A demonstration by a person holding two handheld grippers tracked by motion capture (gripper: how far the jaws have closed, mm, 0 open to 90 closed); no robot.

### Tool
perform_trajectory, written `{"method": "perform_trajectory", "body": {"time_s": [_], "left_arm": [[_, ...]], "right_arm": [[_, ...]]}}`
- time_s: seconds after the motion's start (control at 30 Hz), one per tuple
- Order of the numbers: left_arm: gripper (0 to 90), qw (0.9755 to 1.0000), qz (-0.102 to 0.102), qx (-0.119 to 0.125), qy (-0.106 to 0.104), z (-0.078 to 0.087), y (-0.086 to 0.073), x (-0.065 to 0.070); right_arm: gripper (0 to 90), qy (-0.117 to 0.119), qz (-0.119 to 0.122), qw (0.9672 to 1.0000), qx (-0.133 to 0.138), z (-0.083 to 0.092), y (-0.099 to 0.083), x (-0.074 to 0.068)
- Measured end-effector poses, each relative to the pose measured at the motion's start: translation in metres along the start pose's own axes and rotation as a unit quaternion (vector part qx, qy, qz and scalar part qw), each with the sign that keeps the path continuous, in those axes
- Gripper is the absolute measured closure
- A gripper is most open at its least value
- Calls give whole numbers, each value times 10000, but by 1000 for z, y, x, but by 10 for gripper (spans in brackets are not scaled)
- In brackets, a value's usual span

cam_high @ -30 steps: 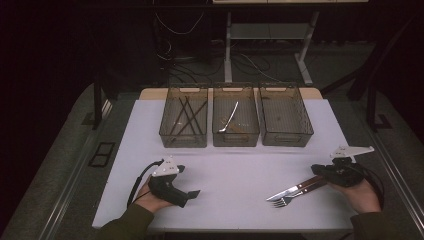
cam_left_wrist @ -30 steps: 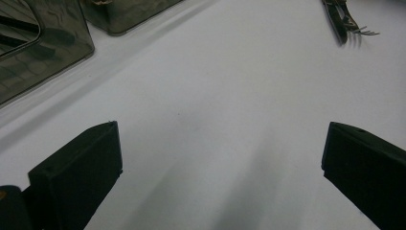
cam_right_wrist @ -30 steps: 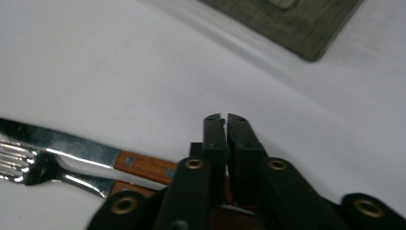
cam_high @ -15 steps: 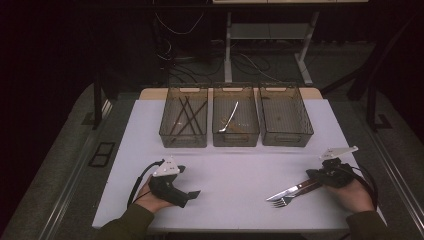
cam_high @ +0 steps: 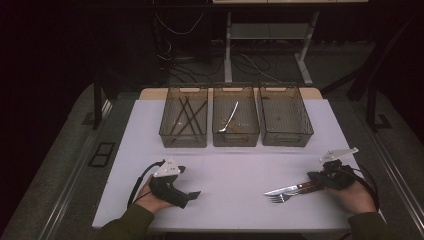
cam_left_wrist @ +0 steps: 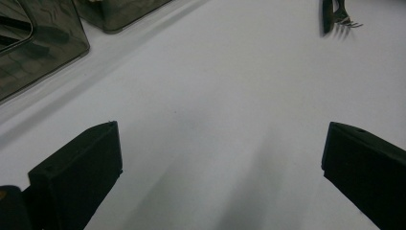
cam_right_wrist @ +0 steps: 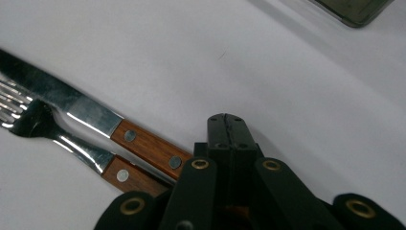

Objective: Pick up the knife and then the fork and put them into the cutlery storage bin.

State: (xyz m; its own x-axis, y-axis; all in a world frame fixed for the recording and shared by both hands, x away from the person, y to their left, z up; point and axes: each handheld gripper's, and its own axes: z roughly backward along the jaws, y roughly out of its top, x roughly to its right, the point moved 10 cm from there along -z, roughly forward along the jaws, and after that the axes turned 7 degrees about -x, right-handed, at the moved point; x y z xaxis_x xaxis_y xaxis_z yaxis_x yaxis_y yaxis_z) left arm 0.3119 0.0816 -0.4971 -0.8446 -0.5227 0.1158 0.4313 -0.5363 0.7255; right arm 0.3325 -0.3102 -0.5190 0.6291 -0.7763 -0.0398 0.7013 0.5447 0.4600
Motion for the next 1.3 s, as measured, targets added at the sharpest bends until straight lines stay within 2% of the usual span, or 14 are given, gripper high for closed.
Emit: {"method": "perform_trajectory", "body": {"time_s": [0.83,1.1,1.3], "left_arm": [[0,10000,24,-20,-28,-1,-1,0],[0,10000,0,-77,-49,-1,-2,0],[0,10000,-5,-76,-53,-1,-2,0]], "right_arm": [[900,64,249,9995,-188,10,-21,-18],[900,91,471,9985,-262,13,-26,-27],[900,121,473,9984,-267,14,-27,-29]]}}
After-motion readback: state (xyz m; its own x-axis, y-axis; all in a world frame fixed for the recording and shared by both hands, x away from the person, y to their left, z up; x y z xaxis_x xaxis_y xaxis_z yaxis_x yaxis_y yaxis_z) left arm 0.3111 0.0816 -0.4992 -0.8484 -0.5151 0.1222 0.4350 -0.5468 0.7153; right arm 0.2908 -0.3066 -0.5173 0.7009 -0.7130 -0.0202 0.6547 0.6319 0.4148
